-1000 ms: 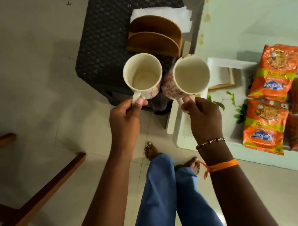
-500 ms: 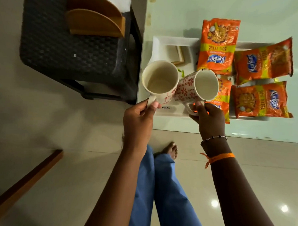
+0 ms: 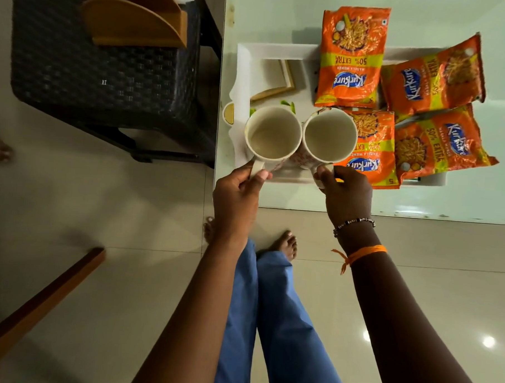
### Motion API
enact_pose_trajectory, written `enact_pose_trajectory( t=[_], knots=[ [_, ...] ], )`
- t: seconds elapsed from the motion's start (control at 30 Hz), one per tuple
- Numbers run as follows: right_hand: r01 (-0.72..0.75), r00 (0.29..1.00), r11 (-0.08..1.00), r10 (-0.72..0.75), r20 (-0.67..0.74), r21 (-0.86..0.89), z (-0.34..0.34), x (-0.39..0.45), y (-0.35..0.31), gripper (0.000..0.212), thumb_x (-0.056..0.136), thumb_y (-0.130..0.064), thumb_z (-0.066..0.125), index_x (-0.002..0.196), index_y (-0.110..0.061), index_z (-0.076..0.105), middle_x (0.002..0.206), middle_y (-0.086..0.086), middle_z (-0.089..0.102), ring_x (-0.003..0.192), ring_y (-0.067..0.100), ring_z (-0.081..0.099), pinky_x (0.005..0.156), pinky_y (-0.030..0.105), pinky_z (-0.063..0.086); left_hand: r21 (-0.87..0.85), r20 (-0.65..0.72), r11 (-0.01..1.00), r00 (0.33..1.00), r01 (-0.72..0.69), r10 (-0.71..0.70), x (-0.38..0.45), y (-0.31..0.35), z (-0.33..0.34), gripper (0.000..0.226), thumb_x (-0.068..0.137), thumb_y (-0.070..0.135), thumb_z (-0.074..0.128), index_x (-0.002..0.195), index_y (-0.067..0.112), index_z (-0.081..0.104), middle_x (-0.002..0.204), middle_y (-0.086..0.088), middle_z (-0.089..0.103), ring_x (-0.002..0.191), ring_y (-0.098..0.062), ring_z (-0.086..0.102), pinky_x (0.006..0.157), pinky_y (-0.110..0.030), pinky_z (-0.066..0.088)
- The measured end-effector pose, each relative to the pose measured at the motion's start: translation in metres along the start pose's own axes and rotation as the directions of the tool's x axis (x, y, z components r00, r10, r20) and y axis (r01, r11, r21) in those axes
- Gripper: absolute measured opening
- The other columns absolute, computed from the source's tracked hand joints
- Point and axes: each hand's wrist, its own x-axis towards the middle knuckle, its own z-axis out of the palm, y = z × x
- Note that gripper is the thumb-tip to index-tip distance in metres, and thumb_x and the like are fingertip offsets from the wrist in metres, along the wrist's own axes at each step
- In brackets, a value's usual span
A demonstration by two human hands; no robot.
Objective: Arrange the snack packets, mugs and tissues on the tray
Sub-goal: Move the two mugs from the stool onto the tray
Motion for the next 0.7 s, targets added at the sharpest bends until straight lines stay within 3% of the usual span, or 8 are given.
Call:
enact_pose_trajectory(
  t=[0.1,0.23,0.37,0.53,0.7],
  knots=[
    [0.019,0.999,0.998,-0.017,0.031,-0.06,-0.003,0.0,0.004,0.031,0.086,-0.026,0.058,0.079,0.004,0.065,0.09,0.025,0.067,0.076,0.024,0.05,0.066,0.031,0.037,0.004,0.017,1.0,1.0,0.023,-0.023,-0.001,-0.004,0.003,0.018,0.086,0.02,0.061,0.098,0.012,0.071,0.089,-0.019,0.072,0.081,-0.018,0.058,0.086,-0.044,0.05],
    [0.051,0.996,0.992,-0.041,0.084,-0.115,-0.003,0.003,0.006,0.036,0.086,-0.028,0.059,0.084,0.006,0.067,0.092,0.024,0.069,0.086,0.032,0.062,0.068,0.032,0.042,0.016,0.047,0.999,0.998,0.051,-0.052,-0.003,-0.008,0.006,0.028,0.086,0.021,0.062,0.112,0.011,0.066,0.106,-0.008,0.072,0.099,-0.015,0.064,0.091,-0.031,0.048],
    [0.111,0.993,0.97,-0.099,0.064,-0.218,-0.012,0.002,0.003,0.031,0.08,-0.031,0.066,0.09,-0.002,0.067,0.103,0.017,0.066,0.084,0.025,0.061,0.063,0.021,0.03,0.035,0.073,0.996,0.994,0.083,-0.085,-0.002,-0.005,0.004,0.026,0.086,0.027,0.061,0.109,0.015,0.067,0.098,-0.001,0.071,0.093,-0.012,0.063,0.09,-0.035,0.049],
    [0.242,0.963,0.904,-0.268,-0.028,-0.353,-0.025,-0.012,-0.027,0.023,0.078,-0.025,0.068,0.087,-0.006,0.059,0.107,0.017,0.055,0.087,0.038,0.06,0.067,0.033,0.041,-0.129,-0.034,0.97,0.977,0.204,-0.21,0.004,0.017,-0.021,0.031,0.089,0.022,0.057,0.119,0.016,0.058,0.122,-0.002,0.061,0.111,-0.015,0.056,0.1,-0.035,0.045],
    [0.47,0.881,0.862,-0.443,0.168,-0.191,0.006,-0.028,-0.093,0.019,0.078,-0.011,0.065,0.094,-0.001,0.06,0.104,0.02,0.058,0.086,0.037,0.059,0.074,0.049,0.049,-0.324,-0.129,0.936,0.974,0.139,-0.189,0.023,0.039,-0.067,0.029,0.092,0.007,0.049,0.12,0.009,0.053,0.119,-0.006,0.057,0.117,-0.023,0.055,0.107,-0.038,0.04]
  ],
)
